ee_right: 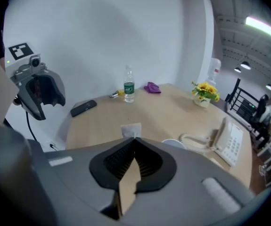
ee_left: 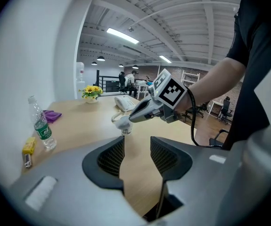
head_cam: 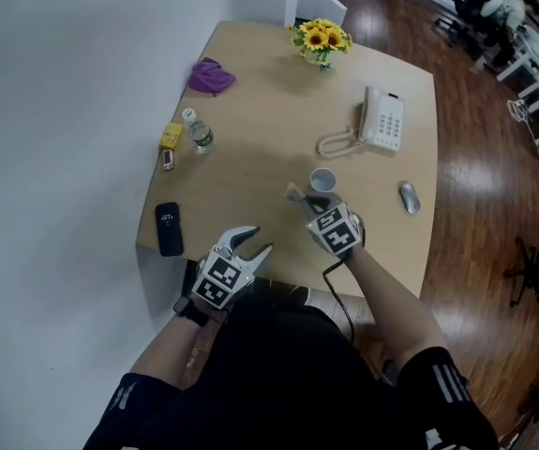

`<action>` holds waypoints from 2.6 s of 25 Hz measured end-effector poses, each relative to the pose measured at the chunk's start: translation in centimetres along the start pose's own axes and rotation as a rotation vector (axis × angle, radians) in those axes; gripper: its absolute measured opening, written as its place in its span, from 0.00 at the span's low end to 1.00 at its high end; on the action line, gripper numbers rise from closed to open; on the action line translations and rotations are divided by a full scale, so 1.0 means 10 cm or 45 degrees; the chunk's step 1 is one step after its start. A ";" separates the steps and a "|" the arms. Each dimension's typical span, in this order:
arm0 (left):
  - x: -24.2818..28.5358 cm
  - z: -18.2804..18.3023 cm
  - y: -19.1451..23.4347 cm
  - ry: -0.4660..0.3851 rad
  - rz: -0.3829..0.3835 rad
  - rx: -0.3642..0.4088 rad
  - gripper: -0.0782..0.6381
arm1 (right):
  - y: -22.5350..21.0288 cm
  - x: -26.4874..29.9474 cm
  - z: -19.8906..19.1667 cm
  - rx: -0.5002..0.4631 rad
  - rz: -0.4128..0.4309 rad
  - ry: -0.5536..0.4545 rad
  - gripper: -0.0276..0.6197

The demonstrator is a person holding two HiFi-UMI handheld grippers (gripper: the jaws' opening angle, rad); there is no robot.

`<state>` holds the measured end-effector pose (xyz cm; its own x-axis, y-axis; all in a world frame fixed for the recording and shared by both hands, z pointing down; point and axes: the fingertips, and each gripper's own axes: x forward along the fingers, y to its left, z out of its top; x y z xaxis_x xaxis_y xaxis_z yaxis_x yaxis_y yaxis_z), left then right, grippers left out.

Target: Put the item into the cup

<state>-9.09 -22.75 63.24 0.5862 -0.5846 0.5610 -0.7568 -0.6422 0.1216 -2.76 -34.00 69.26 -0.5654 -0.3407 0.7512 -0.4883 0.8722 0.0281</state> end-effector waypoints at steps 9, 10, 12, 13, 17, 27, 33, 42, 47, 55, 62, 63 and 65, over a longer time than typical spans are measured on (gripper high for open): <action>0.10 0.08 -0.14 0.004 -0.038 0.032 0.34 | -0.81 -0.17 -0.30 0.142 -0.164 0.078 0.05; 0.10 0.08 -0.15 0.007 -0.037 0.031 0.34 | -0.83 -0.15 -0.34 0.155 -0.165 0.088 0.05; 0.09 0.07 -0.14 0.013 -0.032 0.027 0.34 | -0.85 -0.11 -0.39 0.164 -0.159 0.106 0.05; 0.09 0.06 -0.14 0.015 -0.029 0.025 0.34 | -0.84 -0.09 -0.41 0.159 -0.155 0.116 0.05; 0.07 0.04 -0.11 0.020 -0.012 0.012 0.34 | -0.83 0.02 -0.46 0.130 -0.157 0.145 0.06; 0.04 0.05 -0.09 0.017 0.000 0.005 0.34 | -0.88 -0.01 -0.34 0.137 -0.162 0.087 0.13; 0.02 0.06 -0.12 0.002 -0.015 0.018 0.34 | -0.86 -0.18 -0.34 0.183 -0.186 0.033 0.13; -0.09 0.13 -0.10 -0.040 -0.057 0.061 0.34 | -0.54 -0.83 -0.07 0.347 -0.162 -0.225 0.13; -0.18 0.10 -0.15 -0.041 -0.115 0.098 0.34 | -0.18 -1.30 0.04 0.384 -0.158 -0.356 0.12; -0.36 -0.04 -0.17 -0.028 -0.156 0.143 0.34 | 0.36 -1.75 -0.18 0.485 -0.193 -0.436 0.12; -0.60 -0.15 -0.59 -0.053 -0.134 0.137 0.34 | 0.76 -2.31 -0.54 0.538 -0.204 -0.513 0.12; -0.63 -0.17 -0.67 -0.058 -0.124 0.136 0.34 | 0.84 -2.39 -0.61 0.538 -0.200 -0.520 0.12; -0.71 -0.21 -0.88 -0.069 -0.103 0.130 0.34 | 1.00 -2.54 -0.77 0.530 -0.190 -0.529 0.12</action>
<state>-7.21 -11.91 59.96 0.6611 -0.5530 0.5071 -0.6745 -0.7341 0.0789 11.81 -13.99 55.53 -0.6422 -0.6306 0.4359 -0.7539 0.6226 -0.2100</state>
